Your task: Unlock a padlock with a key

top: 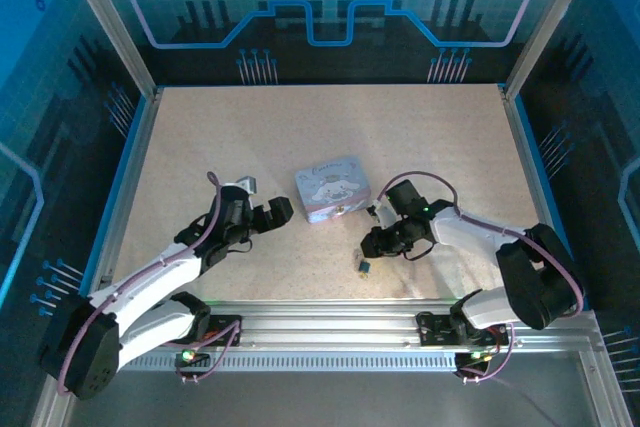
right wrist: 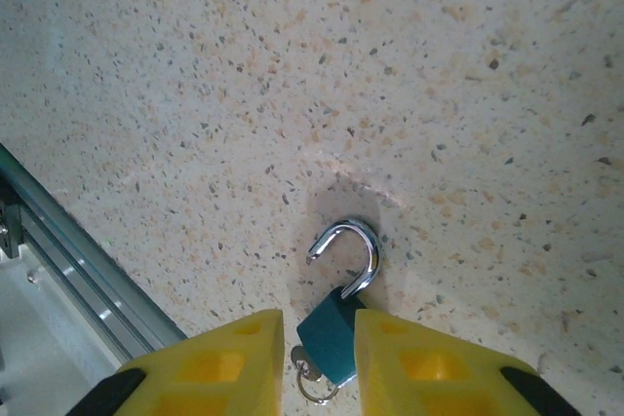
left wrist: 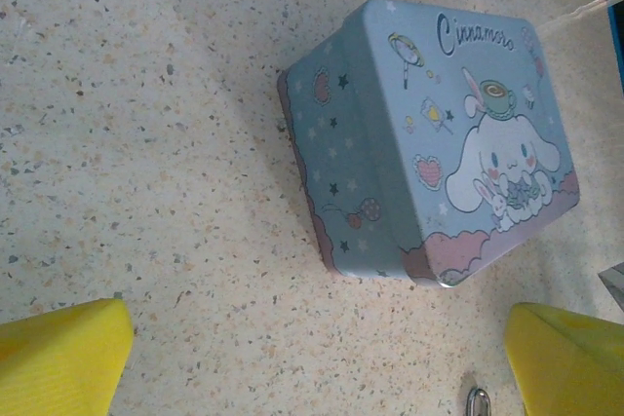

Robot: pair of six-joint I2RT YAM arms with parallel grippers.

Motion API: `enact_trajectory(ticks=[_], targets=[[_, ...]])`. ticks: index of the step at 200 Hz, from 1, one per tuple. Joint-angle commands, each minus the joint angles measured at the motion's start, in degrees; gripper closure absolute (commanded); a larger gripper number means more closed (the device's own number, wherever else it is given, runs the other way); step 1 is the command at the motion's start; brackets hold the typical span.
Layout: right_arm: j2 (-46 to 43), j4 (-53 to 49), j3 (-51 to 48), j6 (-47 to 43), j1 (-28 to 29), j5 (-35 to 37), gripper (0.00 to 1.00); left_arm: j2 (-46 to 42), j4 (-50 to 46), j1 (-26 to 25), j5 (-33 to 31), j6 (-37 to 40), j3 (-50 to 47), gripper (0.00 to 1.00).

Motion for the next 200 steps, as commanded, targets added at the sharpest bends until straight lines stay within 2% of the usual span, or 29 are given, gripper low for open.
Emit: enact_trajectory(ticks=[1,18,52,118,132,149,175,200], targets=[[-2.04,-2.52,2.07,-0.68,-1.05,1.35,0.71,-2.26,-2.14,0.38,-1.21,0.85,-0.19,0.01],[-3.47,-3.24,2.94,-1.31,-1.3,2.91,0.68,-3.53,-3.12,0.42,-1.74,1.09,-0.1,0.01],[-7.0,-3.18,4.62,-3.12,-2.47,5.98,0.54,-6.38,-5.48,0.98,-4.18,2.48,0.51,0.01],[-12.51,3.77,5.83,-2.0,-6.69,11.87,0.34,-6.86,-3.06,4.65,-18.22,10.61,4.82,0.01],[-14.52,5.33,5.38,-2.17,-7.79,14.5,0.23,-5.5,-2.29,5.95,-20.14,12.7,6.4,0.01],[-17.46,7.01,4.27,-2.73,-9.57,18.5,0.0,-3.23,-0.06,7.47,-20.71,16.23,7.74,0.01],[-21.97,10.58,1.41,-2.92,-14.1,24.78,0.0,0.51,6.46,9.86,-21.29,21.85,8.0,0.01],[-24.35,14.61,-1.05,-5.83,-18.74,27.28,0.0,3.81,12.16,13.16,-20.63,23.12,7.79,0.01]])
